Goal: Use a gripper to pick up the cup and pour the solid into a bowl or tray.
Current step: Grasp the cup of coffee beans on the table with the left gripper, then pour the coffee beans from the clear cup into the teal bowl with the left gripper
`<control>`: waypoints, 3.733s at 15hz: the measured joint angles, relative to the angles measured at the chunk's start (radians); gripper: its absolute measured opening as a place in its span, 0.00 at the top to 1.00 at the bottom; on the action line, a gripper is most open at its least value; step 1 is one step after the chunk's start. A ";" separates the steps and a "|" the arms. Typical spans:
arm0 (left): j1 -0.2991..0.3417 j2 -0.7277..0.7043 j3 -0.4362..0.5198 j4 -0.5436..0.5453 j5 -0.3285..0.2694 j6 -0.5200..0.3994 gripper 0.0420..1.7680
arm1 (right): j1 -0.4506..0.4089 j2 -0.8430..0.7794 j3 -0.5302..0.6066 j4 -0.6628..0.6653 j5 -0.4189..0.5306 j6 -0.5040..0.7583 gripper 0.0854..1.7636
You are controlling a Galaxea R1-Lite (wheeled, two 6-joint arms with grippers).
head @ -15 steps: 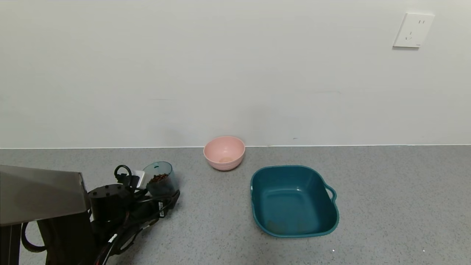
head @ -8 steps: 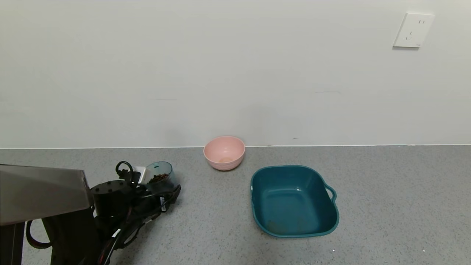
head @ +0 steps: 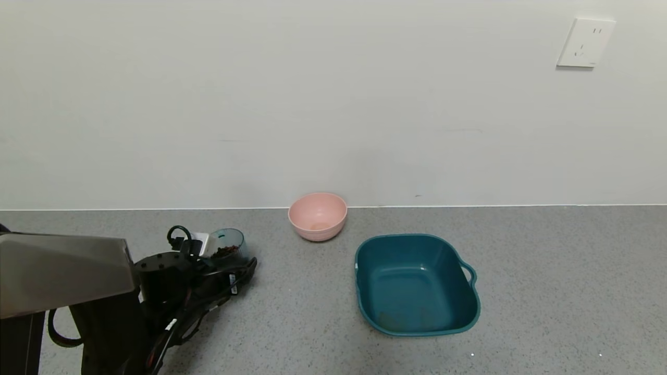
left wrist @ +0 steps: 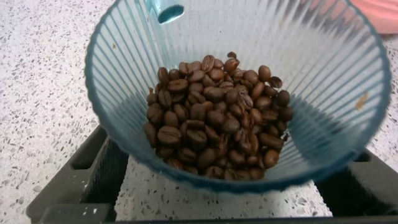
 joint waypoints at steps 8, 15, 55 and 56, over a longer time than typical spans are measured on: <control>-0.001 0.011 -0.014 0.000 0.000 0.001 0.26 | 0.000 0.000 0.000 0.000 0.000 0.000 0.03; -0.013 -0.034 -0.004 0.006 0.002 0.007 0.27 | 0.000 0.000 0.000 0.000 0.000 0.000 0.03; -0.641 -0.261 -0.628 0.950 0.588 0.797 0.27 | 0.000 0.000 0.000 0.000 -0.001 0.000 0.03; -0.649 -0.248 -0.639 0.950 0.597 0.827 0.27 | 0.000 0.000 0.000 0.000 0.000 0.000 0.03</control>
